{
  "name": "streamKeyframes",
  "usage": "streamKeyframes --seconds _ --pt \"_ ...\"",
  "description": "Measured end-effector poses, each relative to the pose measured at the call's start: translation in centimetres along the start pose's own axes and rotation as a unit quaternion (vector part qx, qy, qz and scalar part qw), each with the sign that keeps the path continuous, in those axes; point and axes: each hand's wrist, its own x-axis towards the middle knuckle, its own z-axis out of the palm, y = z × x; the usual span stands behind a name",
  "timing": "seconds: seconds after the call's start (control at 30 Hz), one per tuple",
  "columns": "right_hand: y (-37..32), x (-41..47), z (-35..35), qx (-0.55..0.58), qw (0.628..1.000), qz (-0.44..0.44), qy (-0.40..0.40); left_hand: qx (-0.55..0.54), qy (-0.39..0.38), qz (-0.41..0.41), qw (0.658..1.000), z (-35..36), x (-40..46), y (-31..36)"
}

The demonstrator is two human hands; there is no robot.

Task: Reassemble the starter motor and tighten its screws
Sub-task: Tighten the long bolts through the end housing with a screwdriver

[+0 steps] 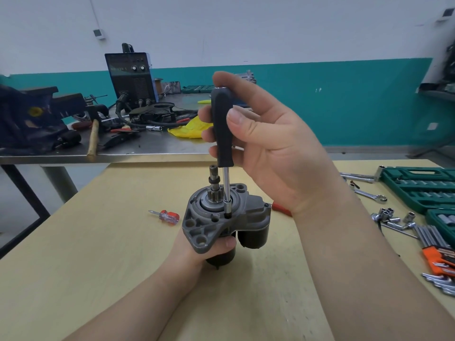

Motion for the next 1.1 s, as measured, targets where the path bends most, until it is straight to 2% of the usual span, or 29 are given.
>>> streamKeyframes --seconds 0.13,0.27,0.37,0.5,0.63,0.7,0.8,0.93,1.0,1.1 --pt "-0.3 0.0 0.0 0.056 0.998 0.032 -0.003 -0.004 0.007 -0.005 1.0 -0.2 0.0 -0.4" --pt "-0.2 0.1 0.3 0.037 0.999 0.031 0.021 0.008 0.008 -0.013 1.0 -0.2 -0.1 -0.2" --pt "-0.1 0.2 0.7 -0.043 0.997 0.006 0.066 0.003 0.016 -0.008 1.0 0.1 -0.1 0.1" --pt "-0.2 0.0 1.1 -0.187 0.97 -0.048 0.148 0.006 0.016 0.01 1.0 0.4 -0.1 0.4" --pt "-0.1 0.0 1.6 -0.271 0.945 -0.088 0.162 -0.003 0.026 0.017 1.0 0.3 -0.1 0.6" --pt "-0.2 0.0 1.7 -0.31 0.934 -0.104 0.145 -0.006 0.029 0.017 0.999 0.3 -0.1 0.7" --pt "-0.3 -0.1 1.5 -0.297 0.945 -0.101 0.094 -0.002 0.016 0.011 1.0 0.4 -0.2 0.9" --pt "-0.2 -0.2 0.9 -0.213 0.974 -0.064 0.047 0.006 0.01 0.011 1.0 0.4 -0.2 1.1" --pt "-0.3 -0.2 0.5 -0.192 0.977 -0.054 0.069 0.013 0.014 0.012 1.0 0.3 -0.1 0.9" --pt "-0.3 -0.1 0.2 -0.224 0.964 -0.062 0.128 0.013 0.025 0.005 1.0 0.1 0.0 0.0"
